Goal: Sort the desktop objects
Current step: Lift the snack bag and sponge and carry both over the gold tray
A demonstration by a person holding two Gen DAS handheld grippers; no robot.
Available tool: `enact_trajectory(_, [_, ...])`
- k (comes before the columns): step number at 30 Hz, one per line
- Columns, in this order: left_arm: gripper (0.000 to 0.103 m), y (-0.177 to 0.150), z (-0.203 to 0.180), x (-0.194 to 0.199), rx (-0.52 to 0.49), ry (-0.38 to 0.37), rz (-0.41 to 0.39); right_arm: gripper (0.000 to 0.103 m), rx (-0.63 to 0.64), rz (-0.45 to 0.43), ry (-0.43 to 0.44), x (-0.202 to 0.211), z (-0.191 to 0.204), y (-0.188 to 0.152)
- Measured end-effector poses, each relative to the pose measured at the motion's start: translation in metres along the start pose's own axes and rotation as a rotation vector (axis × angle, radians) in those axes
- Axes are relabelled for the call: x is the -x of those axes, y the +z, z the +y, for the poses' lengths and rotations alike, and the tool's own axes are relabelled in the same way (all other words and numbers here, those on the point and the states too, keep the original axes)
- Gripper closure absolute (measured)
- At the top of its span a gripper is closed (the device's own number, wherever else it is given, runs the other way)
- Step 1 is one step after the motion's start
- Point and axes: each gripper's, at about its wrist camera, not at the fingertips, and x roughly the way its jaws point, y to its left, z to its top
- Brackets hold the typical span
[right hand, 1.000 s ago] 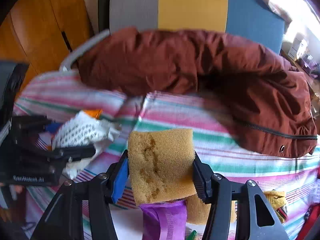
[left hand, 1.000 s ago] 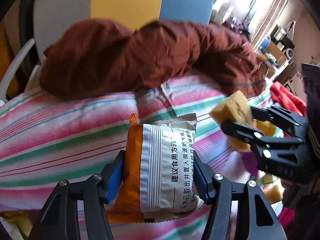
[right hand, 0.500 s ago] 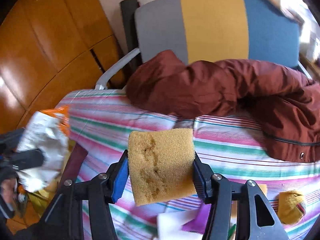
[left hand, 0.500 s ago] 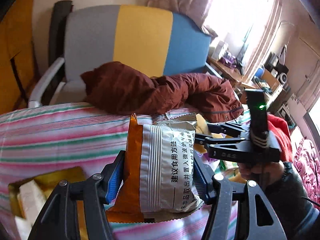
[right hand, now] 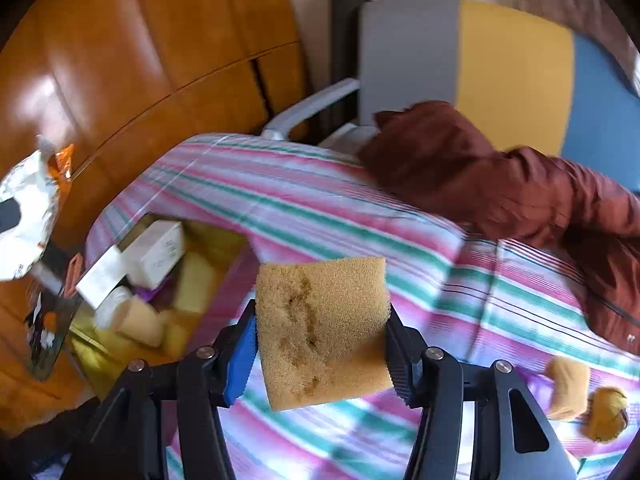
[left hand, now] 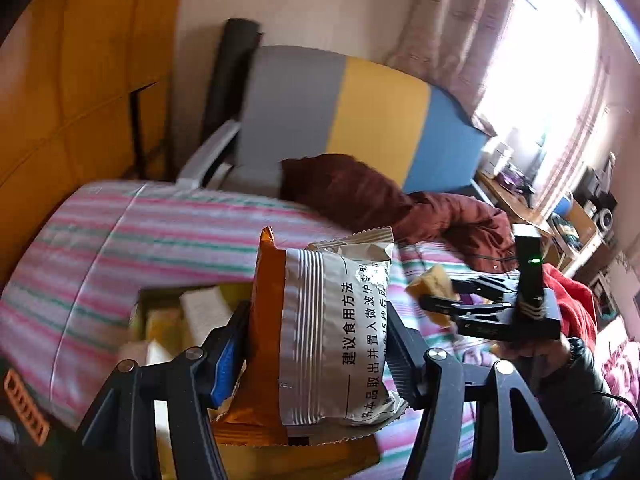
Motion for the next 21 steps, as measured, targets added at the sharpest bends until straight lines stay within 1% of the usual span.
enact_trajectory(4, [0.041, -0.032, 0.038, 0.007, 0.065, 0.023, 0.016, 0.046, 0.063, -0.003, 0.060, -0.003, 0.045, -0.003])
enact_trajectory(8, [0.041, -0.070, 0.057, -0.001, 0.082, 0.045, 0.059, 0.046, 0.133, 0.015, 0.106, -0.011, 0.099, -0.014])
enact_trajectory(9, [0.041, -0.082, 0.062, -0.005, 0.085, 0.045, 0.072, 0.046, 0.150, 0.021, 0.111, -0.013, 0.111, -0.017])
enact_trajectory(12, [0.041, -0.103, 0.070, -0.015, 0.087, 0.052, 0.089, 0.046, 0.195, 0.044, 0.116, -0.021, 0.143, -0.028])
enact_trajectory(17, [0.041, -0.121, 0.076, -0.032, 0.077, 0.051, 0.096, 0.046, 0.194, 0.086, 0.123, -0.037, 0.169, -0.044])
enact_trajectory(21, [0.040, -0.135, 0.078, -0.046, 0.064, 0.056, 0.125, 0.046, 0.186, 0.127, 0.122, -0.053, 0.185, -0.052])
